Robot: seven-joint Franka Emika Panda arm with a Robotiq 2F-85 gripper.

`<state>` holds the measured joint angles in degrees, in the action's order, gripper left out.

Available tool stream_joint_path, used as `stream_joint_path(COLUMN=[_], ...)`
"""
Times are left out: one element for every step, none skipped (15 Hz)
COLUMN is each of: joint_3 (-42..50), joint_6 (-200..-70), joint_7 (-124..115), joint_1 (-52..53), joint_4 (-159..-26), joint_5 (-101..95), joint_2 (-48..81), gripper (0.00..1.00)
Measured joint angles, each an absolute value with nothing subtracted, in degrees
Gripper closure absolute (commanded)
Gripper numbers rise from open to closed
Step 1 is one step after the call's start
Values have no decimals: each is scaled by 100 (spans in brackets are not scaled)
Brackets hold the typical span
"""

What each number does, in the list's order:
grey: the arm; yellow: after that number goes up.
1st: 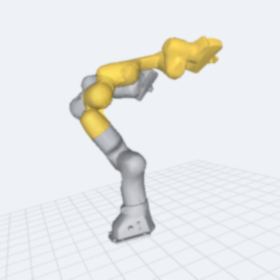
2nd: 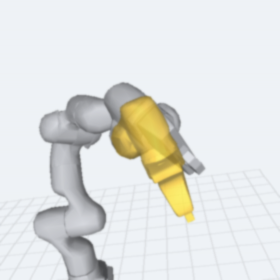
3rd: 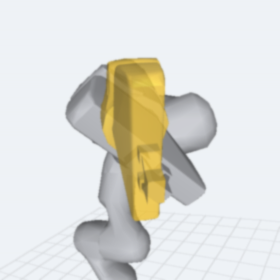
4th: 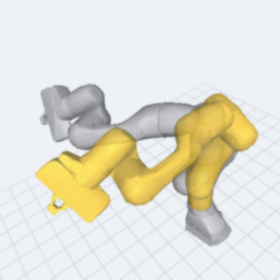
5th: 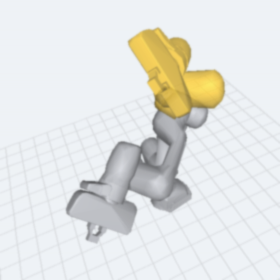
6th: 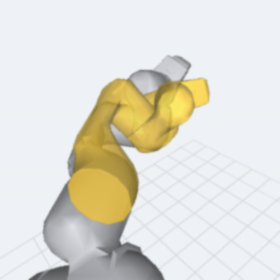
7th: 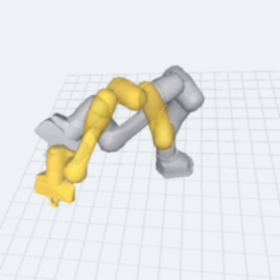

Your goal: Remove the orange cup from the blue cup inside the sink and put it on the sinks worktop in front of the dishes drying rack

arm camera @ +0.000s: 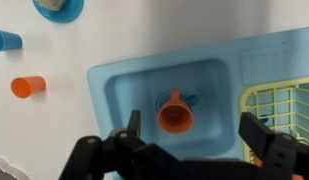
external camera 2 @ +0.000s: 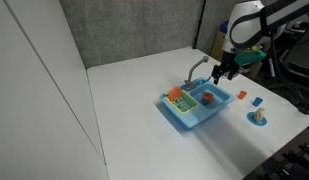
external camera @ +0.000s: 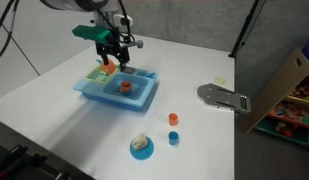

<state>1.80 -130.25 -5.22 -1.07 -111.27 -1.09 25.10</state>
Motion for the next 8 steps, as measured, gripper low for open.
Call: stream_joint_path(joint_3=[182, 182, 183, 183, 180, 177, 171, 160], joint_6=[-13059, -13086, -13117, -13155, -13202, -13266, -13343, -13410], joint_7=[-504, -474, -439, -409, -380, -351, -325, -306], joint_1=[-119, -133, -149, -160, -167, -170, -170, -170], joint_4=[-11131, -11131, -11131, -11128, -11124, -11114, -11103, -11082], joint_5=[-109, -109, -109, -109, -109, -109, -109, -109], joint_2=[2526, 2554, 2597, 2653, 2725, 2816, 2919, 3029], gripper=[0, 0, 0, 0, 0, 0, 0, 0])
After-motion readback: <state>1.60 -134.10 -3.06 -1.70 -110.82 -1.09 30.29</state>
